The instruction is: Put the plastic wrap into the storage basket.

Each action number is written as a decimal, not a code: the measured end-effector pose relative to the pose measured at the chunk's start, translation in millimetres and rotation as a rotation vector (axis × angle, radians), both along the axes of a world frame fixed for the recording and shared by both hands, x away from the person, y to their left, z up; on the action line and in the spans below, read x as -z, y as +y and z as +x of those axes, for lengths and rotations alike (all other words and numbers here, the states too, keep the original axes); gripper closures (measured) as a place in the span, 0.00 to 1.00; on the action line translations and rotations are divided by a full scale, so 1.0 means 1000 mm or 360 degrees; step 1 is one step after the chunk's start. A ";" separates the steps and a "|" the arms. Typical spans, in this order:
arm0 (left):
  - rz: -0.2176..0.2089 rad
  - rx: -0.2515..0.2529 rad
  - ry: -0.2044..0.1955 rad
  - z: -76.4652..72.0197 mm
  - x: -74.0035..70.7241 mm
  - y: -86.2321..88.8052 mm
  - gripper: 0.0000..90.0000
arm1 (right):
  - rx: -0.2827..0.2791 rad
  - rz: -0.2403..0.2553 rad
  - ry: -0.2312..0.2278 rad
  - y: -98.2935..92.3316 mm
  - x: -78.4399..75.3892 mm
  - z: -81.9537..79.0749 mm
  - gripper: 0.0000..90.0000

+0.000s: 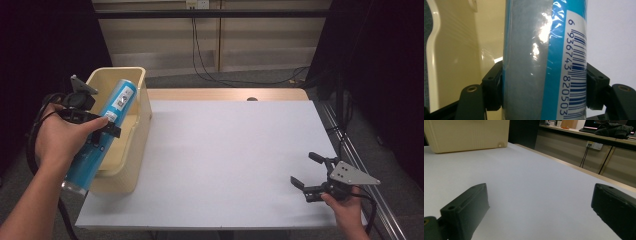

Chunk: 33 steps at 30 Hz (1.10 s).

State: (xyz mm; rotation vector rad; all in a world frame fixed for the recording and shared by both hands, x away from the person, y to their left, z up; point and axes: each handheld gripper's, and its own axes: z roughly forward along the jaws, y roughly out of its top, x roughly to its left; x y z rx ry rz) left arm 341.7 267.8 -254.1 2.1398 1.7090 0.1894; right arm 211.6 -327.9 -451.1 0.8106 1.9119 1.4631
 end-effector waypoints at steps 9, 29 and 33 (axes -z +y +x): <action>0.0016 -0.0060 0.0021 0.002 0.010 0.009 0.36 | 0.0003 0.0007 -0.0001 0.000 0.000 -0.001 0.01; -0.0008 -0.0120 0.0056 0.009 0.025 0.012 0.36 | -0.0003 0.0001 0.0003 0.001 0.000 -0.001 0.01; -0.0010 -0.0130 0.0059 0.011 0.027 0.012 0.36 | -0.0004 -0.0001 0.0001 0.001 0.000 -0.001 0.01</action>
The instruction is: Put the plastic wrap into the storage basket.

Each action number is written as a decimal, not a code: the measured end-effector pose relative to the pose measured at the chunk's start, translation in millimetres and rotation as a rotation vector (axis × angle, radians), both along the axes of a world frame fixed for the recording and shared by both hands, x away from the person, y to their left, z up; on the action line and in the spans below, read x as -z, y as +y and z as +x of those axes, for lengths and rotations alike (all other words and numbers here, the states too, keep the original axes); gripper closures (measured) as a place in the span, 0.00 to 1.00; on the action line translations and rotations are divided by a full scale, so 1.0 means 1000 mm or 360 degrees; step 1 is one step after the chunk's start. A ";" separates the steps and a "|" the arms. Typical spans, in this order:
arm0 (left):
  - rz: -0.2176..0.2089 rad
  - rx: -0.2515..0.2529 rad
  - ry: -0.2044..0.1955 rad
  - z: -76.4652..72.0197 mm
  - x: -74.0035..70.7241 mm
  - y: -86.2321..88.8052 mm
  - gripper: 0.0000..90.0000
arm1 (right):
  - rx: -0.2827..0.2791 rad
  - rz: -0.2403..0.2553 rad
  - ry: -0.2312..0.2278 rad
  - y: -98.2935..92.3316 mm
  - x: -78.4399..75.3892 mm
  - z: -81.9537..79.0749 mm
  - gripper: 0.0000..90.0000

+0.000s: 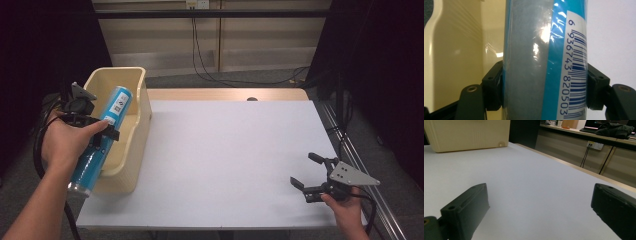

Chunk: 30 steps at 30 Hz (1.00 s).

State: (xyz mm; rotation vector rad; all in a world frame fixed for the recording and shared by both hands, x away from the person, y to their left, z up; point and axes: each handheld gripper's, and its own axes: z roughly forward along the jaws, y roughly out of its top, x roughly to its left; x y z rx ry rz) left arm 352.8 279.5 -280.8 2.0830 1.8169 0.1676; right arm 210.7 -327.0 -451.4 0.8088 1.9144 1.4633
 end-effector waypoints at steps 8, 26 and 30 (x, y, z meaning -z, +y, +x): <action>-0.0007 -0.0022 0.0001 0.004 0.004 -0.001 0.35 | -0.0002 -0.0001 0.0000 0.000 0.000 0.000 0.01; 0.0022 -0.0051 0.0038 0.009 0.011 -0.004 0.35 | -0.0007 -0.0010 -0.0007 0.000 0.000 0.000 0.01; 0.0010 -0.0057 0.0040 0.010 0.011 -0.003 0.35 | -0.0009 -0.0013 -0.0008 0.000 0.000 0.000 0.01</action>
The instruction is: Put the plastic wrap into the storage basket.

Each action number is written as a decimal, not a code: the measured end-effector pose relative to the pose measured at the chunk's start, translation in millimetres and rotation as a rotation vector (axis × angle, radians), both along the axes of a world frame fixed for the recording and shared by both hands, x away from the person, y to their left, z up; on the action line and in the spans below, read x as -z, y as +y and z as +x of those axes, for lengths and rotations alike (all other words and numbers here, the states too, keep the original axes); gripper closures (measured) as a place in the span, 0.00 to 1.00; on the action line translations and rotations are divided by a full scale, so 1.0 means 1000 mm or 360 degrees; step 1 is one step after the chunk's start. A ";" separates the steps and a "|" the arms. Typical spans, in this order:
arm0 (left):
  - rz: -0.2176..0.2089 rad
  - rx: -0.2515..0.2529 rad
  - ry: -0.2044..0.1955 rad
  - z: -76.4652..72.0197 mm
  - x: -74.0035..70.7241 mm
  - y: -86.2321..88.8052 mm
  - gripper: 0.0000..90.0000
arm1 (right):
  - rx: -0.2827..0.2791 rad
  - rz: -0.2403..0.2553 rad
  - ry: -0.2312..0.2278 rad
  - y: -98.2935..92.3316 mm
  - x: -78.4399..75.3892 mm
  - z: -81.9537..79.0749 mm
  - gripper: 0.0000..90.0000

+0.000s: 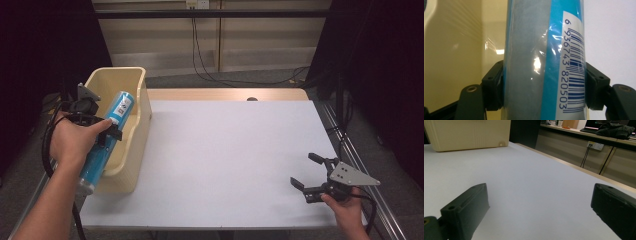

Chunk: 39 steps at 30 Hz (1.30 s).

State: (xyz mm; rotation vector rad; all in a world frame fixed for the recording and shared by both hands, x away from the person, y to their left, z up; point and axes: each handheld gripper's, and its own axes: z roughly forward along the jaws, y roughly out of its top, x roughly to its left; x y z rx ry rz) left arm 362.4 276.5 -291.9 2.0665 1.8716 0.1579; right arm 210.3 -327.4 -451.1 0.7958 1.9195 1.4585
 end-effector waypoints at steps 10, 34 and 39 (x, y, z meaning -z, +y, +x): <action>0.0023 0.0001 0.0045 0.003 0.001 -0.004 0.35 | 0.0002 0.0001 -0.0001 0.000 0.000 0.001 0.01; -0.0146 0.0157 -0.0101 0.001 -0.034 -0.029 0.35 | -0.0006 -0.0001 -0.0013 0.000 -0.001 -0.001 0.01; -0.0159 0.0216 -0.0109 0.001 -0.033 -0.038 0.34 | 0.0000 0.0000 -0.0010 -0.001 -0.001 0.000 0.01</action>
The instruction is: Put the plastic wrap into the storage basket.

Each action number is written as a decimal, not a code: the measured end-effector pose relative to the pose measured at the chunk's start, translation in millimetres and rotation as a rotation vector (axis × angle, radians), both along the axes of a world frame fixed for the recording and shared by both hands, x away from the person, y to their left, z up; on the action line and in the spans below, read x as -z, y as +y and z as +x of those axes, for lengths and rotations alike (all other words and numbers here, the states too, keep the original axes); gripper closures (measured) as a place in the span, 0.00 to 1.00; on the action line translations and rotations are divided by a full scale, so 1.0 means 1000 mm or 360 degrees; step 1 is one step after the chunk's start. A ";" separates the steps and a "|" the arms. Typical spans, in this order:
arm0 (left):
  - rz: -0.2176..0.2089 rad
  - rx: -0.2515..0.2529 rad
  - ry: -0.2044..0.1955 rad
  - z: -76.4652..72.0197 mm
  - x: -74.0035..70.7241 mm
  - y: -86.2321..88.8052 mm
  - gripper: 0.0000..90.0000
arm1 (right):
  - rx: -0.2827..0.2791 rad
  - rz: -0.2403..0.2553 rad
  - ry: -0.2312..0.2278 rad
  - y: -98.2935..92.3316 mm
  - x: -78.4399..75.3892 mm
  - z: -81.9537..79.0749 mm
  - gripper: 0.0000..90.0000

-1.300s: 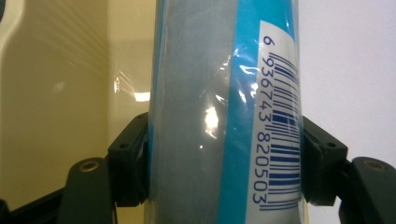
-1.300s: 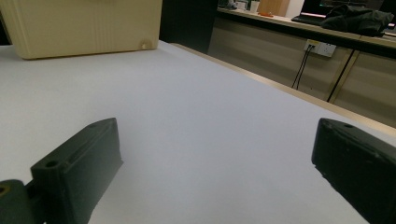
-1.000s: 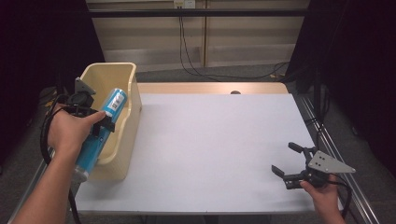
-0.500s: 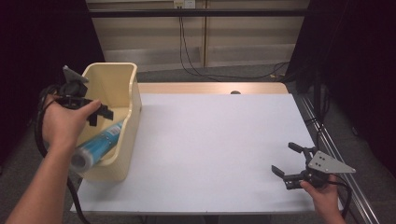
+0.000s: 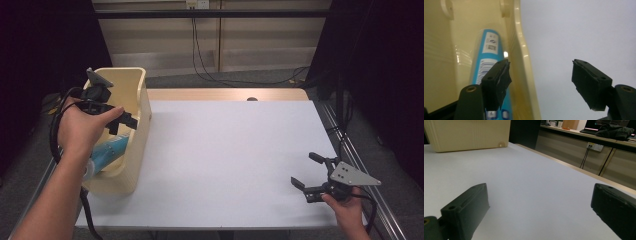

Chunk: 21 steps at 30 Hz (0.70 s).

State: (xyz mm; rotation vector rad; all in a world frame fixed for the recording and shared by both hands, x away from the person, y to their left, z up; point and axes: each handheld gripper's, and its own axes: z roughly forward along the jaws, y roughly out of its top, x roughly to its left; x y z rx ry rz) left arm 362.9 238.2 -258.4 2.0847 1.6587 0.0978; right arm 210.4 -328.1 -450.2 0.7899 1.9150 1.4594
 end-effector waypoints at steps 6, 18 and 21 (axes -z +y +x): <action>-0.0024 0.0071 0.0023 -0.003 0.006 -0.013 0.31 | -0.0005 -0.0004 0.0003 0.002 0.000 0.000 0.01; -0.0040 0.0191 0.0087 -0.004 0.019 -0.042 0.29 | -0.0016 0.0014 0.0013 0.002 0.001 0.002 0.01; -0.0038 0.0224 0.0097 -0.004 0.024 -0.049 0.29 | -0.0021 0.0008 0.0011 0.002 0.001 0.003 0.01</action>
